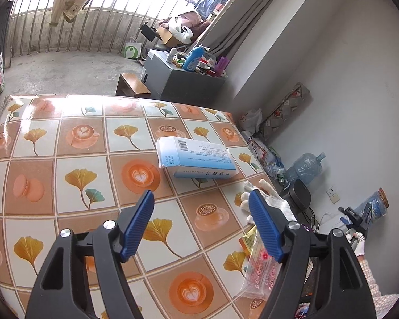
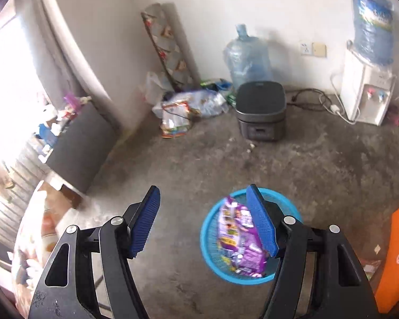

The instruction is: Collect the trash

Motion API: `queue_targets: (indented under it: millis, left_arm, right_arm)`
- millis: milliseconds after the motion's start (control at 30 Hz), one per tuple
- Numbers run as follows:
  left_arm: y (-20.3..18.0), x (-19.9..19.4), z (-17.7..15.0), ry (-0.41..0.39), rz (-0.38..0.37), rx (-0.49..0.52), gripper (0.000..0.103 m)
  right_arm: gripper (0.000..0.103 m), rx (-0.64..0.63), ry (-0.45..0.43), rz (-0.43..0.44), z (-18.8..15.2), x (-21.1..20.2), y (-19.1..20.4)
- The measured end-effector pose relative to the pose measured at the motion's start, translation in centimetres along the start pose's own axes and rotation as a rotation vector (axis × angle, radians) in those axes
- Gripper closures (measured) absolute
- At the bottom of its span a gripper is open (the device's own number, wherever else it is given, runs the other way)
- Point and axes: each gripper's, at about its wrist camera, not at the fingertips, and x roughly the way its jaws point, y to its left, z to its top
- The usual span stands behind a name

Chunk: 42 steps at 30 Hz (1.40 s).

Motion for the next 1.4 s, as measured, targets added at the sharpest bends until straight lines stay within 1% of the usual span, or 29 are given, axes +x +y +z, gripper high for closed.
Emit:
queue_targets:
  millis: [67,133,233,333,367,433,500,533,600,633,667,700,767,900,967,1067,1200,1300,1333,1400]
  left_arm:
    - [-0.3,0.5,-0.8,0.022,-0.019,0.023,0.031]
    - [-0.8,1.2,-1.8,0.051,-0.047,0.052,0.031]
    - [-1.8,3.0,-3.6,0.125,-0.108,0.080,0.031]
    - [-3.1,5.3,-5.3,0.212,-0.167,0.114,0.031]
    - [-3.7,6.0,-5.9,0.241,-0.185,0.128,0.031]
    - [-4.7,7.4,-6.9,0.294,-0.215,0.156,0.031]
    - [-5.6,8.6,-7.8,0.342,-0.233,0.184,0.035]
    - [-5.9,9.1,-8.2,0.365,-0.236,0.195,0.037]
    - [-6.5,10.1,-8.8,0.401,-0.231,0.219,0.043]
    - [-6.7,10.5,-9.1,0.416,-0.223,0.228,0.047]
    - [-6.8,10.9,-9.3,0.426,-0.223,0.233,0.050]
    - [-6.9,11.2,-9.4,0.434,-0.225,0.234,0.052]
    - [-7.0,11.8,-9.6,0.451,-0.227,0.230,0.058]
    - [-7.1,12.4,-9.3,0.460,-0.239,0.227,0.065]
    - [-6.8,12.5,-9.2,0.471,-0.260,0.208,0.068]
    - [-6.0,12.4,-9.1,0.490,-0.312,0.142,0.070]
    - [-4.8,11.9,-9.0,0.498,-0.437,0.014,0.072]
    - [-4.3,11.9,-9.1,0.520,-0.522,-0.072,0.072]
    - [-4.2,12.0,-9.3,0.530,-0.528,-0.091,0.072]
    - [-4.5,12.4,-9.6,0.543,-0.498,-0.093,0.076]
  right_arm:
    - [0.039,-0.043,0.006,0.101,-1.3,-2.3,3.7]
    - [0.039,-0.075,0.051,0.203,-3.5,-3.9,7.4]
    - [0.039,-0.104,0.176,0.353,-7.8,-4.6,11.9]
    - [0.040,-0.138,0.313,0.451,-12.6,-4.0,16.0]
    - [0.040,-0.147,0.349,0.465,-14.0,-3.6,17.2]
    - [0.047,-0.185,0.397,0.466,-16.2,-2.7,19.4]
    - [0.051,-0.212,0.435,0.447,-18.1,-2.0,21.4]
    - [0.055,-0.221,0.455,0.449,-18.6,-1.4,22.1]
    - [0.057,-0.248,0.470,0.426,-19.2,0.0,23.0]
    - [0.061,-0.261,0.479,0.418,-19.4,0.5,23.4]
    - [0.062,-0.269,0.489,0.421,-19.5,0.6,23.7]
    - [0.064,-0.277,0.497,0.426,-19.5,0.4,24.4]
    - [0.069,-0.300,0.509,0.413,-19.8,0.9,24.9]
    - [0.087,-0.290,0.538,0.426,-20.8,0.7,24.7]
    - [0.089,-0.287,0.535,0.429,-21.1,0.2,24.4]
    - [0.093,-0.280,0.539,0.436,-21.4,0.0,24.2]
    - [0.095,-0.271,0.537,0.449,-22.1,-0.2,24.4]
    - [0.096,-0.270,0.531,0.455,-22.2,-0.3,24.7]
    - [0.096,-0.271,0.529,0.456,-22.3,-0.3,24.7]
    - [0.096,-0.273,0.524,0.459,-22.3,-0.3,24.9]
